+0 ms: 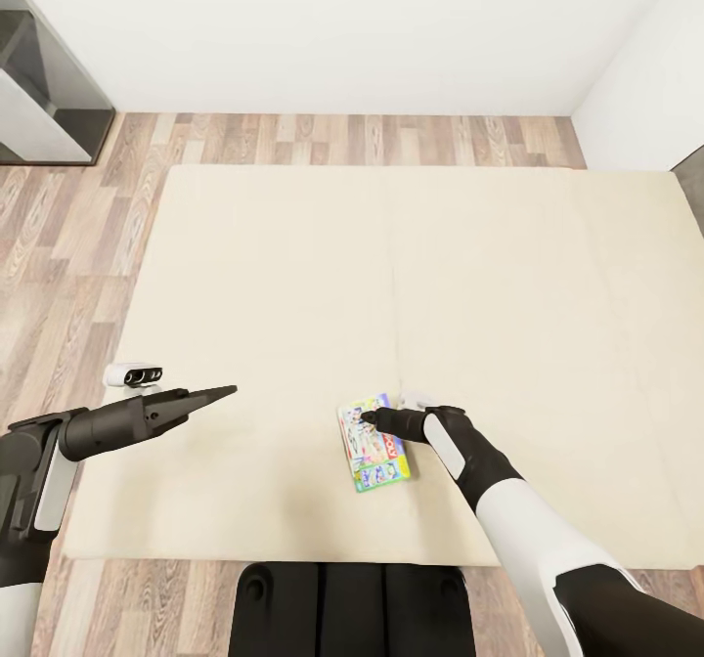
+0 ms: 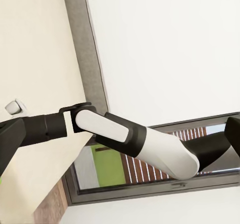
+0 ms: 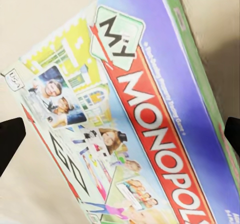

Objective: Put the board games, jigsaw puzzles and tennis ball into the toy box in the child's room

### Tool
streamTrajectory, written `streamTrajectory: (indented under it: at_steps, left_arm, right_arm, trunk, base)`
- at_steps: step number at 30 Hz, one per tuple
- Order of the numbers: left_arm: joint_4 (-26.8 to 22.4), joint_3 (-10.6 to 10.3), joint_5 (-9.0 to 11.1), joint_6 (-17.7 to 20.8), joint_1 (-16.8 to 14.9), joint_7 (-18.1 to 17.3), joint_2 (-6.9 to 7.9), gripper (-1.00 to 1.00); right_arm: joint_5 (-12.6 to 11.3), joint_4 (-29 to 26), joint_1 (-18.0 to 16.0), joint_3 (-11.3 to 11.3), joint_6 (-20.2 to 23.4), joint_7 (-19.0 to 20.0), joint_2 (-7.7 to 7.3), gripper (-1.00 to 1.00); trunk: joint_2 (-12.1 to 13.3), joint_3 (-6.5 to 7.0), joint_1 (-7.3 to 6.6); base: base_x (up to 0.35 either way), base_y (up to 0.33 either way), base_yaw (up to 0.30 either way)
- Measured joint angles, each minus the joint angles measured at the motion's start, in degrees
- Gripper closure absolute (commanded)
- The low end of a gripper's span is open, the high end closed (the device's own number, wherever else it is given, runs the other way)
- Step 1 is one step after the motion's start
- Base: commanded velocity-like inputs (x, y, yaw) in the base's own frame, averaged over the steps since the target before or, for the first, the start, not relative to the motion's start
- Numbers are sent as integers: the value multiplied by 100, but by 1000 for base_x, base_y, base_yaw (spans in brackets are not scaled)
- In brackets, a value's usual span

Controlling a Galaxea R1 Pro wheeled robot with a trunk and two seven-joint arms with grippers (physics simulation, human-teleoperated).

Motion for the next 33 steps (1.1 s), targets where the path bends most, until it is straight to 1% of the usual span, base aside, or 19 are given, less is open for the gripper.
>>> streamTrajectory:
  at_steps: [5,13,25,28,33]
  left_arm:
    - [0,-6,-2,0,0,0,0,-100]
    - [0,-9,-2,0,0,0,0,-100]
    - [0,-3,-3,0,0,0,0,-100]
    - [0,-1,-5,0,0,0,0,-100]
    - [3,0,-2,0,0,0,0,-100]
  right_arm:
    - [0,0,0,0,4,-5,2,-100]
    - [2,0,-1,1,8,-13,1,-100]
    - [4,0,-6,0,9,-16,3,-100]
    - [7,0,-9,0,4,-22,42,-100]
    - [8,0,-10,0,1,-23,59,-100]
  trunk:
    - [0,0,0]
    - [0,0,0]
    - [0,0,0]
    - [0,0,0]
    - [0,0,0]
  base:
    - [0,21,0]
    - [0,136,0]
    - [0,58,0]
    - [0,12,0]
    - [0,42,0]
